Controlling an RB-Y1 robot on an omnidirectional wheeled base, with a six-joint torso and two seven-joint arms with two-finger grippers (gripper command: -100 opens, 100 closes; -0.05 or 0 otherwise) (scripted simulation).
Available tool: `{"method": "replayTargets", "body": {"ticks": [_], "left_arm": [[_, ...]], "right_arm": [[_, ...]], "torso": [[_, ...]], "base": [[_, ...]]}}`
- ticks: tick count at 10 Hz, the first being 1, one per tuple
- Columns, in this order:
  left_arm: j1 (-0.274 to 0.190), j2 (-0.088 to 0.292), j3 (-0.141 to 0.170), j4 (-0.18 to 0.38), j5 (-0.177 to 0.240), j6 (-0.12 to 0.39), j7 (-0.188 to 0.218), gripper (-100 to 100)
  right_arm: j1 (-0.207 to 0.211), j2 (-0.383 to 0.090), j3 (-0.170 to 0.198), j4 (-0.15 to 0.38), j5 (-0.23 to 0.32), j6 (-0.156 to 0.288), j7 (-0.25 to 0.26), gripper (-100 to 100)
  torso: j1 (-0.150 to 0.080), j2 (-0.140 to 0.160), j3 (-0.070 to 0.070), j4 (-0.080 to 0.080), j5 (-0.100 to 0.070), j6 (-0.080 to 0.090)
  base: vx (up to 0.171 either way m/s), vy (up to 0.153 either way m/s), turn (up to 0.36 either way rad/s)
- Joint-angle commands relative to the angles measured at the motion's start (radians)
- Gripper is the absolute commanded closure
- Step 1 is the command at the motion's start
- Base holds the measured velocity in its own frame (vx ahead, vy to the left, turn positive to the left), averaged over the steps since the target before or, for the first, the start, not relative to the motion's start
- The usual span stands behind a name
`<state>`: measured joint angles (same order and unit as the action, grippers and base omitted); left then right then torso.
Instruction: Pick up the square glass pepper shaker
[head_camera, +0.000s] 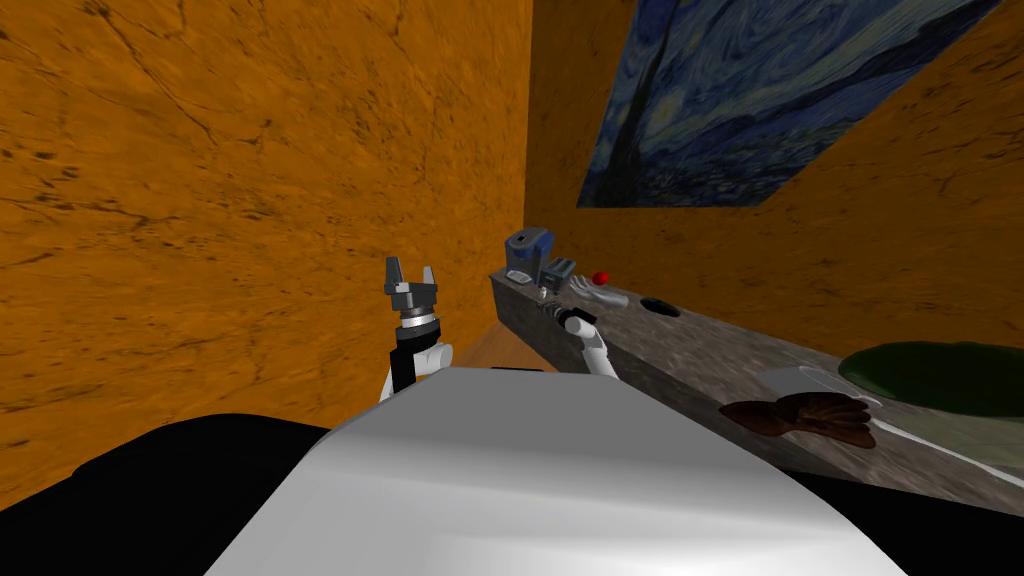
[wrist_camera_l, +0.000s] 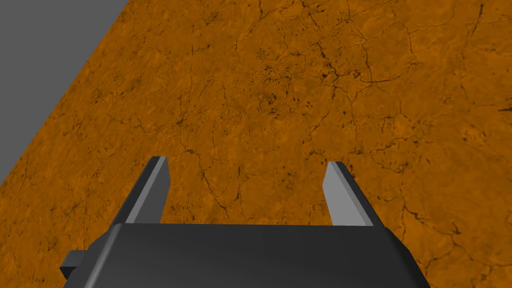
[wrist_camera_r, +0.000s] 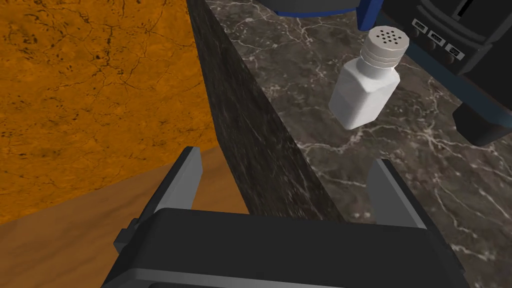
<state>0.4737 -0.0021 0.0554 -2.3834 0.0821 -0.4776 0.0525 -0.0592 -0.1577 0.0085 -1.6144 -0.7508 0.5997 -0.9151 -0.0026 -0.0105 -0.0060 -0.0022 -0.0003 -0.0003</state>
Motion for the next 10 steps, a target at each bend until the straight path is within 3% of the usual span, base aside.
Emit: {"method": "replayTargets", "body": {"ticks": [1, 10], "left_arm": [[0.000, 0.000, 0.000, 0.000, 0.000, 0.000, 0.000, 0], [0.000, 0.000, 0.000, 0.000, 0.000, 0.000, 0.000, 0]], "right_arm": [[-0.039, -0.004, -0.018, 0.045, -0.039, 0.050, -0.043, -100], [-0.175, -0.028, -0.090, 0.171, -0.163, 0.238, -0.204, -100]], "torso": [[0.000, 0.000, 0.000, 0.000, 0.000, 0.000], [0.002, 0.003, 0.002, 0.001, 0.000, 0.000]], "base": [[0.152, -0.035, -0.101], [0.103, -0.013, -0.051]]}}
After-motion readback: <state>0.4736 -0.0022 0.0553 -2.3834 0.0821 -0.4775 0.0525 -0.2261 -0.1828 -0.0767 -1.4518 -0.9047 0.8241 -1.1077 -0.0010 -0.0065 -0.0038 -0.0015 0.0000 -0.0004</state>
